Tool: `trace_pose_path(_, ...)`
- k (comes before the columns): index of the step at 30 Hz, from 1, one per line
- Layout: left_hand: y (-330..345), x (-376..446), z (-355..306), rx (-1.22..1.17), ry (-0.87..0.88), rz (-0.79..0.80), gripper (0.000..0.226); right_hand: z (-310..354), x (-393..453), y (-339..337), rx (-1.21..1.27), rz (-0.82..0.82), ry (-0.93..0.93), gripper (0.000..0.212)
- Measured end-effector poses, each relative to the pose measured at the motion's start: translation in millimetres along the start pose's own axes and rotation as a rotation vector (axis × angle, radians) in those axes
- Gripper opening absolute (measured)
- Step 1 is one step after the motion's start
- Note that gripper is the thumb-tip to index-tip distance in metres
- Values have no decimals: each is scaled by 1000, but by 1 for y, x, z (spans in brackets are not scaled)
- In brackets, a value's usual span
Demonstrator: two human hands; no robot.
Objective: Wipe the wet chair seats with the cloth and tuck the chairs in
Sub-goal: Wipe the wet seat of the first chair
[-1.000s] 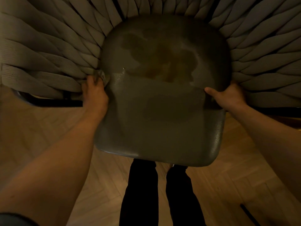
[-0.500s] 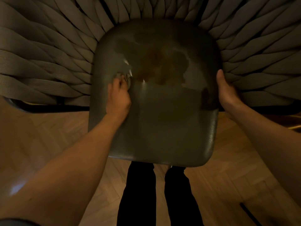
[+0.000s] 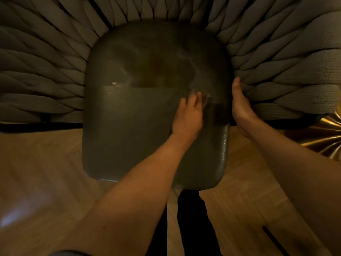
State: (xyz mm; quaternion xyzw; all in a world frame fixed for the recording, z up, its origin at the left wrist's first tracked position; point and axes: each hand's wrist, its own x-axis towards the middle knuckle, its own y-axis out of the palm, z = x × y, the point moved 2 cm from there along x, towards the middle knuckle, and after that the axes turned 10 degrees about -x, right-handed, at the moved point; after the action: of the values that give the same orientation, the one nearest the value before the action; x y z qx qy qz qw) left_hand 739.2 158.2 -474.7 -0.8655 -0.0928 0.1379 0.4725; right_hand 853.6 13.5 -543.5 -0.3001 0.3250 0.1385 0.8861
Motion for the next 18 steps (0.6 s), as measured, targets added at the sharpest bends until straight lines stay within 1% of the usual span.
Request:
trace_pose_path(1, 6, 3, -14, -14, 19, 6, 51, 1, -2, 1, 8, -5, 7, 121)
trace_pose_path(3, 33, 6, -34, -71, 12, 156, 51, 12, -18, 2, 28, 31, 32, 128)
trace_pose_path(5, 47, 8, -50, -218, -47, 227, 53, 30, -38, 3, 9, 62, 44, 129)
trace_pose_path(6, 51, 9, -53, -278, -85, 238, 55, 35, -44, 4, -2, 64, 40, 122)
trace_pose_path(8, 50, 9, -56, -300, -73, 230, 58, 35, -46, 6, -28, 69, 39, 107)
trace_pose_path(11, 41, 10, -52, -115, 34, 256, 55, 34, -42, 7, -131, 70, 56, 91)
trace_pose_path(13, 35, 12, -47, 13, 107, 245, 54, 35, -41, 6, -245, 62, 41, 73)
trace_pose_path(15, 30, 12, -37, 64, 141, 226, 51, 39, -42, 4, -340, 2, 8, 63)
trace_pose_path(18, 15, 10, -10, 103, 127, 163, 49, 50, -42, 5, -396, -54, -55, 56)
